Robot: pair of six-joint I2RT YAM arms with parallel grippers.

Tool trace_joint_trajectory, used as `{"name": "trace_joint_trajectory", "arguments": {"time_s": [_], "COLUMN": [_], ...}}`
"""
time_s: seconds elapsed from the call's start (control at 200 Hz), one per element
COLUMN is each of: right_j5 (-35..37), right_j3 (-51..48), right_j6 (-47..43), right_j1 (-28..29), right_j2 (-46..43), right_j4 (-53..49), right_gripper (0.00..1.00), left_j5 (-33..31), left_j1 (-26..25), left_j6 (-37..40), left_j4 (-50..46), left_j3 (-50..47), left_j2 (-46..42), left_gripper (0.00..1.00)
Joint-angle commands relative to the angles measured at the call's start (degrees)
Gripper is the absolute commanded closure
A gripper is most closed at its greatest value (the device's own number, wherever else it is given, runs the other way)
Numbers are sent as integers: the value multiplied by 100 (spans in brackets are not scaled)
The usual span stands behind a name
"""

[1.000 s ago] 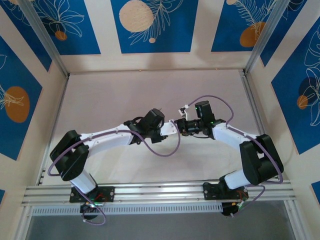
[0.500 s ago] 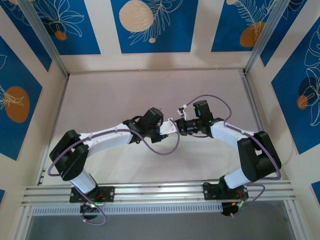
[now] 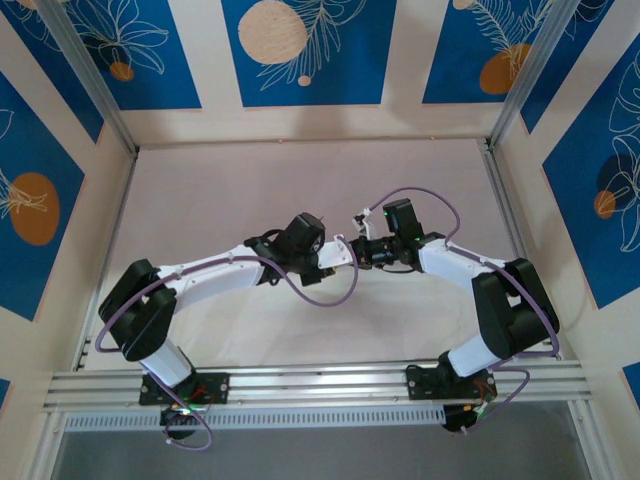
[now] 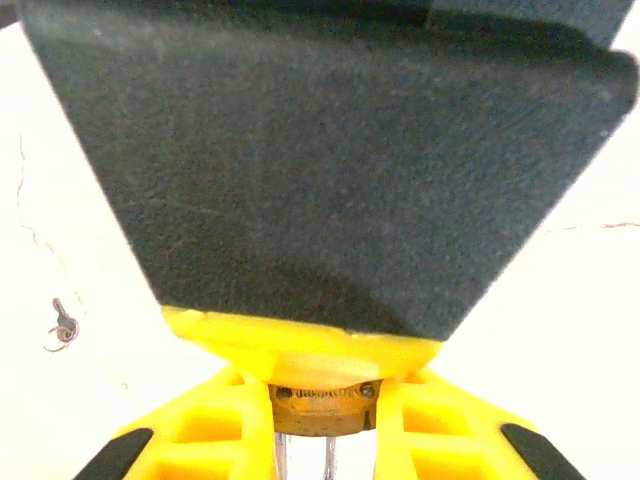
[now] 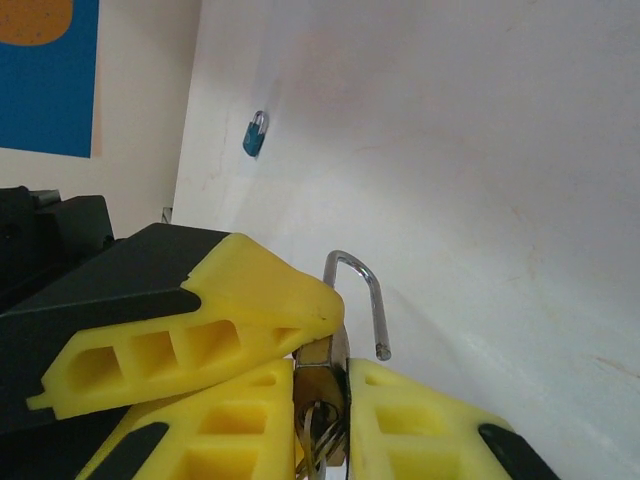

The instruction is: Unlock with the key

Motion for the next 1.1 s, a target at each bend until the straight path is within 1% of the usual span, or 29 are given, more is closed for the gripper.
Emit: {"name": "trace_joint_trajectory", "arguments": {"time_s": [0.0, 0.135, 0.205, 0.295, 0.355, 0.47, 0.625, 0.715, 0.765, 0.915, 1.015, 1.056, 1.096], "right_j5": [-104, -24, 63, 134, 191, 236, 192, 4, -131, -411, -588, -648, -682], "right_j3": [106, 91, 80, 76, 74, 55, 72, 36, 22, -32, -76, -95, -121], "right_j6": [4, 115, 126, 142, 143, 155, 207, 377, 512, 979, 1337, 1472, 1569], "right_j1": [39, 33, 27, 7, -9, -91, -245, -355, -395, -481, -541, -547, -552], "right_j2": [17, -44, -91, -138, -171, -247, -315, -326, -314, -298, -281, -280, -286], "right_j4": [-74, -3, 0, 2, -16, -15, 3, 169, 282, 690, 985, 1090, 1181], "right_gripper": [88, 90, 91, 91, 91, 91, 92, 92, 92, 92, 92, 92, 92], "left_j5": [261, 204, 161, 80, 17, -129, -438, -895, -1018, -1514, -1530, -1406, -1127], "left_j1": [32, 32, 32, 32, 32, 40, 181, 341, 398, 433, 453, 494, 579], "left_j6": [-84, -84, -90, -101, -93, -58, -106, -292, -373, -751, -1127, -1291, -1461], "left_j4": [74, 72, 86, 138, 200, 198, 273, 491, 515, 1232, 1752, 1995, 2241], "left_j3": [267, 261, 233, 155, 78, -13, -236, -435, -500, -773, -931, -1043, -1189], "left_j2": [-167, -202, -228, -298, -351, -488, -780, -838, -786, -566, -488, -502, -546], "left_gripper": [82, 75, 70, 58, 44, 35, 31, 32, 32, 30, 29, 29, 28]}}
